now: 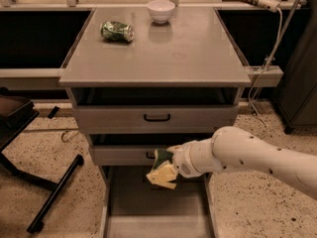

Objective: Place sponge into bottom drawer

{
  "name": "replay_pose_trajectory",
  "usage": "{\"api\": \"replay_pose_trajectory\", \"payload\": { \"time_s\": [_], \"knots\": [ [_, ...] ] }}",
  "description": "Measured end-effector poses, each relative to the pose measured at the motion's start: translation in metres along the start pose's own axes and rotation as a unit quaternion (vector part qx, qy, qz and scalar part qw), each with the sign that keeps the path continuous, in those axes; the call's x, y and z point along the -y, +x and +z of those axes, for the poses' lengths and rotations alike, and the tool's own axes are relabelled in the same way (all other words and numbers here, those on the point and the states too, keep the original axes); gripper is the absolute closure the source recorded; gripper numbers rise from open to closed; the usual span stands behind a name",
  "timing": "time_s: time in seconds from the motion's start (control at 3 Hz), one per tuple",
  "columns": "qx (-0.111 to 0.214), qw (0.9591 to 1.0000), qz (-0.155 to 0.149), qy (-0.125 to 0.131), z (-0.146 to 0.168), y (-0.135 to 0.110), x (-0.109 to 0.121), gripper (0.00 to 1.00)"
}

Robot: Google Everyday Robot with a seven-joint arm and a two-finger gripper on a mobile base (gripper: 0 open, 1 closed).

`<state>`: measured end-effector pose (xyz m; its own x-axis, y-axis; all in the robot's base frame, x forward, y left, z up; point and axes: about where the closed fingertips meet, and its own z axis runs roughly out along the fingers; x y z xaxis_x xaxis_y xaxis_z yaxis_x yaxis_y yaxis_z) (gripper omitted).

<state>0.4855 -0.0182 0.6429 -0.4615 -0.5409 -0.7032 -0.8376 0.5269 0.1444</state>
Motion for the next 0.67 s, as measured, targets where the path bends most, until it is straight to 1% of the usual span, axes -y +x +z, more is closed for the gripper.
{"api": "replay_pose_trajectory", "payload": {
  "time_s": [0.33,0.67],
  "knots": [
    [0.000,1.0000,0.000,0.000,0.000,0.000,0.000,1.00],
    [0.018,0.9997,0.001,0.019,0.016,0.015,0.018,1.00]
  ]
}}
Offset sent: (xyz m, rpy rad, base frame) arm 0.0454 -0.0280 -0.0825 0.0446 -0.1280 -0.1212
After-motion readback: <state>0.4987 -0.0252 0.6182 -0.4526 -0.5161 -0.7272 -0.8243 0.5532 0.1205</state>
